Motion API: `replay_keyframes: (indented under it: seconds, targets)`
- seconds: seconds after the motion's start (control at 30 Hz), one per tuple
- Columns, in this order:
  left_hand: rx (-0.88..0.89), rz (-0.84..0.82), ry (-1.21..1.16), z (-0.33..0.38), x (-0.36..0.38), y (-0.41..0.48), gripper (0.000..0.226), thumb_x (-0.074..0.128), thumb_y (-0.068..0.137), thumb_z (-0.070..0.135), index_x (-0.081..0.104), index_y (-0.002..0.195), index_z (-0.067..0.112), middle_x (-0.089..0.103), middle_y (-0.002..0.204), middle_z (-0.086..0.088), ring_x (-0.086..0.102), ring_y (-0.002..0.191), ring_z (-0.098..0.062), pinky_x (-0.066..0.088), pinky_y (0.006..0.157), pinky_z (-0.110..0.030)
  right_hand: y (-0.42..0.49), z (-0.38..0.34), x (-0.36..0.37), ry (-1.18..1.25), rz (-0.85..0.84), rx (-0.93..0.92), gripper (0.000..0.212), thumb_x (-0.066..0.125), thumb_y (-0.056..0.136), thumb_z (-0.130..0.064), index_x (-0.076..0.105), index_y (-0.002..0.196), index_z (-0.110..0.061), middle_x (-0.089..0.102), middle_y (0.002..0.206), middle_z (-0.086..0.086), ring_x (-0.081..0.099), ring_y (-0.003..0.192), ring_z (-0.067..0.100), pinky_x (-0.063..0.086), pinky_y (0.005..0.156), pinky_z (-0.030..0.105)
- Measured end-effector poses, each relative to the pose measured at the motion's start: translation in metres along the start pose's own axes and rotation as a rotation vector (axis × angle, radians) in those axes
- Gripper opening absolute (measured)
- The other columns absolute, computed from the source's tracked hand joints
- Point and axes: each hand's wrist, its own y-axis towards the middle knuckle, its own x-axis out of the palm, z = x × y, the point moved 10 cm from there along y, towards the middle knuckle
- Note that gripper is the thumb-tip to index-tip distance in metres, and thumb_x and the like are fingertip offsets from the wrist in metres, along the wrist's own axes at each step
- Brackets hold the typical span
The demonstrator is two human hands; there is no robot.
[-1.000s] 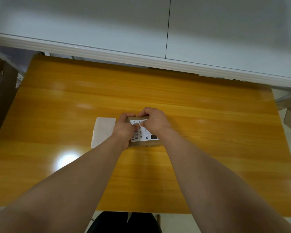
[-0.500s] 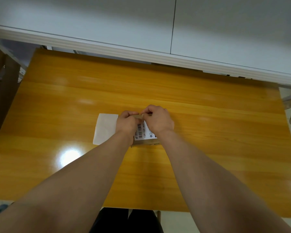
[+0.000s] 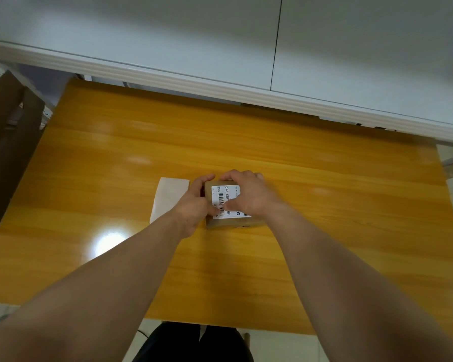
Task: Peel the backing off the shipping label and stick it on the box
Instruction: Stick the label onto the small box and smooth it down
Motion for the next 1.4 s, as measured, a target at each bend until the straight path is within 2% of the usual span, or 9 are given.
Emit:
replay_keyframes:
  seconds: [0.2, 0.37, 0.47, 0.63, 0.8, 1.0, 1.17, 1.27, 1.4]
  targets:
    - [0.027, 0.055, -0.040, -0.001, -0.009, 0.002, 0.083, 0.055, 0.072, -0.030, 0.052, 0.137, 0.022, 0.067, 0.115, -0.004, 0.062, 0.106, -0.024, 0.054, 0.081, -0.032, 0.002, -0.001, -0.002, -0.005, 0.057, 0.067, 0.052, 0.074, 0.077, -0.038, 0.051, 0.123, -0.046, 0.053, 0.129, -0.002, 0.036, 0.129, 0.025, 0.048, 0.093, 0.042]
    - [0.046, 0.105, -0.096, -0.002, -0.013, 0.005, 0.067, 0.059, 0.080, -0.023, 0.060, 0.131, 0.020, 0.068, 0.122, -0.009, 0.064, 0.112, -0.030, 0.055, 0.095, -0.041, 0.001, -0.002, -0.003, 0.003, 0.136, 0.120, 0.041, 0.069, 0.080, -0.044, 0.055, 0.118, -0.047, 0.054, 0.130, -0.003, 0.035, 0.131, 0.023, 0.045, 0.084, 0.037]
    - [0.044, 0.142, -0.114, 0.001, -0.016, 0.006, 0.055, 0.057, 0.084, -0.018, 0.064, 0.127, 0.017, 0.069, 0.120, -0.012, 0.066, 0.108, -0.031, 0.057, 0.088, -0.038, 0.002, -0.002, -0.004, 0.011, 0.156, 0.136, 0.038, 0.068, 0.080, -0.046, 0.057, 0.116, -0.046, 0.055, 0.128, -0.003, 0.037, 0.130, 0.023, 0.041, 0.079, 0.034]
    - [0.014, 0.255, -0.127, 0.008, -0.018, 0.004, 0.036, 0.057, 0.086, -0.008, 0.070, 0.112, 0.013, 0.072, 0.091, -0.007, 0.069, 0.075, -0.021, 0.053, 0.053, -0.023, 0.002, -0.001, -0.004, 0.032, 0.169, 0.154, 0.036, 0.068, 0.079, -0.050, 0.058, 0.113, -0.046, 0.057, 0.123, -0.003, 0.039, 0.127, 0.022, 0.042, 0.078, 0.034]
    - [0.006, 0.315, -0.070, 0.009, -0.021, 0.006, 0.033, 0.059, 0.083, -0.004, 0.071, 0.108, 0.014, 0.072, 0.089, -0.008, 0.069, 0.074, -0.021, 0.055, 0.063, -0.029, 0.003, 0.000, -0.006, 0.074, 0.187, 0.165, 0.035, 0.071, 0.076, -0.051, 0.062, 0.109, -0.044, 0.060, 0.118, -0.003, 0.042, 0.123, 0.022, 0.045, 0.077, 0.034]
    - [0.001, 0.349, -0.025, 0.010, -0.025, 0.009, 0.027, 0.065, 0.080, 0.002, 0.073, 0.104, 0.013, 0.074, 0.093, -0.010, 0.071, 0.082, -0.026, 0.060, 0.076, -0.036, 0.005, 0.004, -0.007, 0.135, 0.192, 0.224, 0.033, 0.074, 0.074, -0.048, 0.065, 0.104, -0.042, 0.063, 0.112, -0.005, 0.044, 0.123, 0.019, 0.053, 0.084, 0.039]
    - [0.004, 0.358, -0.037, 0.008, -0.026, 0.011, 0.022, 0.069, 0.082, 0.008, 0.073, 0.103, 0.013, 0.075, 0.097, -0.010, 0.072, 0.086, -0.026, 0.060, 0.084, -0.041, 0.005, 0.006, -0.008, 0.170, 0.208, 0.254, 0.028, 0.073, 0.076, -0.043, 0.067, 0.103, -0.039, 0.055, 0.095, -0.010, 0.044, 0.123, 0.018, 0.052, 0.083, 0.036]
    - [0.002, 0.351, -0.038, 0.006, -0.026, 0.012, 0.021, 0.067, 0.086, 0.007, 0.072, 0.105, 0.013, 0.075, 0.095, -0.008, 0.070, 0.085, -0.024, 0.059, 0.077, -0.036, 0.008, 0.007, -0.008, 0.217, 0.213, 0.277, 0.019, 0.065, 0.085, -0.041, 0.069, 0.103, -0.036, 0.056, 0.085, -0.013, 0.041, 0.125, 0.017, 0.045, 0.072, 0.032]
    - [0.001, 0.324, -0.064, 0.007, -0.022, 0.010, 0.022, 0.062, 0.091, 0.005, 0.069, 0.110, 0.011, 0.072, 0.089, -0.005, 0.068, 0.076, -0.017, 0.054, 0.064, -0.028, 0.011, 0.007, -0.004, 0.254, 0.202, 0.286, 0.015, 0.059, 0.091, -0.036, 0.070, 0.102, -0.034, 0.066, 0.095, -0.009, 0.037, 0.130, 0.017, 0.039, 0.070, 0.031]
